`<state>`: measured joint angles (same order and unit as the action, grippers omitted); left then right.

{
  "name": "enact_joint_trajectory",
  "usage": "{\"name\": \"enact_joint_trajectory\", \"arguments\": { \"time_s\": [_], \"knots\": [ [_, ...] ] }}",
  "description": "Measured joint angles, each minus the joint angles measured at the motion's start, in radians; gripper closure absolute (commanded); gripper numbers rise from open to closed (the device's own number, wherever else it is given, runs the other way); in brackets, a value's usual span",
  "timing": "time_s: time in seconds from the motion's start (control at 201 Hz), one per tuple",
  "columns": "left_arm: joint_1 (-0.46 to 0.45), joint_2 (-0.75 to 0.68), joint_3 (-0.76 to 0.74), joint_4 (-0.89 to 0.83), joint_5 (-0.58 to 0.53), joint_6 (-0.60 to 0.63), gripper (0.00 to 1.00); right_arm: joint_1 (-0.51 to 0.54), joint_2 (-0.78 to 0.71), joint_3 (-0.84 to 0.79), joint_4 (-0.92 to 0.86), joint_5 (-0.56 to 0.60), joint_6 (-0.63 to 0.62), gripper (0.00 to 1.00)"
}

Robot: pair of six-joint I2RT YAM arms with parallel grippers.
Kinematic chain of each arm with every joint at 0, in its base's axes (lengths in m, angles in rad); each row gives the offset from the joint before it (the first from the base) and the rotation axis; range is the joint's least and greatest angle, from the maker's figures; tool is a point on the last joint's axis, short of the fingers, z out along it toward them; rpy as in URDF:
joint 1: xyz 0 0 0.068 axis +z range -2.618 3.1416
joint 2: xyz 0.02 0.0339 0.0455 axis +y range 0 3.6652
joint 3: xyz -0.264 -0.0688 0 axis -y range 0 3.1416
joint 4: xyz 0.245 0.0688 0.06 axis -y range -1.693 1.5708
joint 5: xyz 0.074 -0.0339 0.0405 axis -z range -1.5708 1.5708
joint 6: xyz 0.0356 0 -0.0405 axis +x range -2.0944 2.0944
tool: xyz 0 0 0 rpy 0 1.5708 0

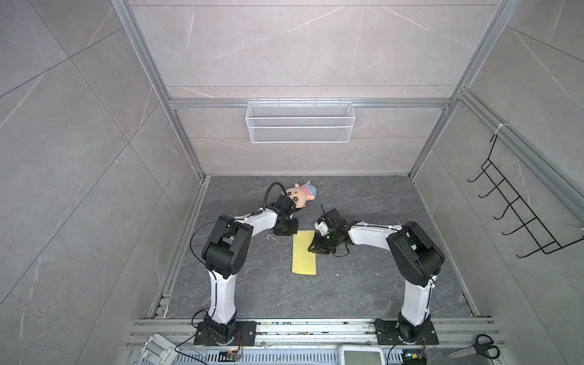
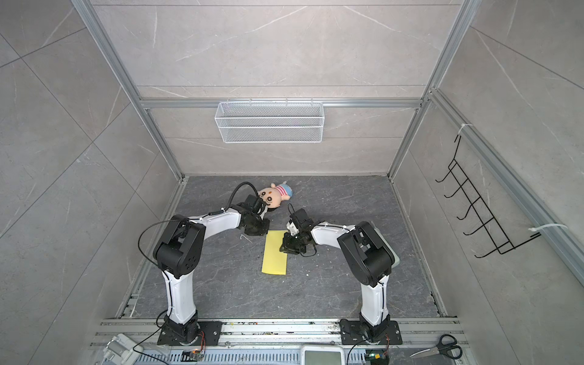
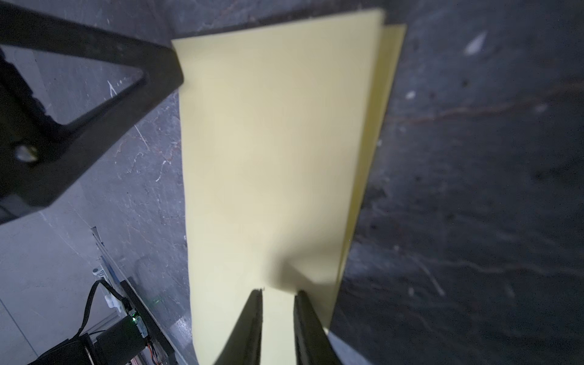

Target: Fold a paper plane with a square sheet of paper (pick it up from the middle)

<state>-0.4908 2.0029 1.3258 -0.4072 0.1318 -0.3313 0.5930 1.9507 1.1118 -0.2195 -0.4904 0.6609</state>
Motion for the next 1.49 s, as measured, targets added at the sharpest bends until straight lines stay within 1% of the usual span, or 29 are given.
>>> {"name": "enact_joint_trajectory", "arguments": {
  "time_s": [0.164,0.274,0.428,0.523,0.647,0.866,1.04,1.18,1.339,1.489],
  "knots": [
    [0.010,-0.021,-0.007,-0.034,-0.078,0.000,0.91,0.004,-0.006,0.009,-0.013,0.011,-0.015,0.76],
    [0.022,-0.100,-0.077,-0.030,-0.075,-0.037,0.82,0.009,-0.010,0.016,-0.023,0.021,-0.050,0.76],
    [0.032,-0.280,-0.243,0.038,0.015,-0.172,0.66,0.014,-0.013,0.021,-0.020,0.035,-0.105,0.75],
    [0.030,-0.354,-0.337,0.096,0.080,-0.269,0.62,0.014,-0.011,0.032,-0.020,0.042,-0.145,0.74],
    [0.018,-0.389,-0.428,0.156,0.142,-0.365,0.58,0.013,0.006,0.061,-0.024,0.050,-0.207,0.74],
    [-0.013,-0.389,-0.503,0.215,0.185,-0.452,0.56,0.009,0.070,0.151,-0.023,0.049,-0.316,0.72],
    [-0.038,-0.388,-0.510,0.261,0.190,-0.500,0.58,0.009,0.103,0.205,-0.019,0.050,-0.351,0.70],
    [-0.057,-0.367,-0.509,0.282,0.189,-0.551,0.59,0.009,0.104,0.222,-0.015,0.053,-0.350,0.68],
    [-0.084,-0.323,-0.492,0.304,0.209,-0.582,0.60,0.008,0.093,0.214,0.002,0.068,-0.325,0.66],
    [-0.118,-0.291,-0.459,0.323,0.243,-0.598,0.59,0.003,-0.010,0.136,0.026,0.123,-0.269,0.66]
  ]
}}
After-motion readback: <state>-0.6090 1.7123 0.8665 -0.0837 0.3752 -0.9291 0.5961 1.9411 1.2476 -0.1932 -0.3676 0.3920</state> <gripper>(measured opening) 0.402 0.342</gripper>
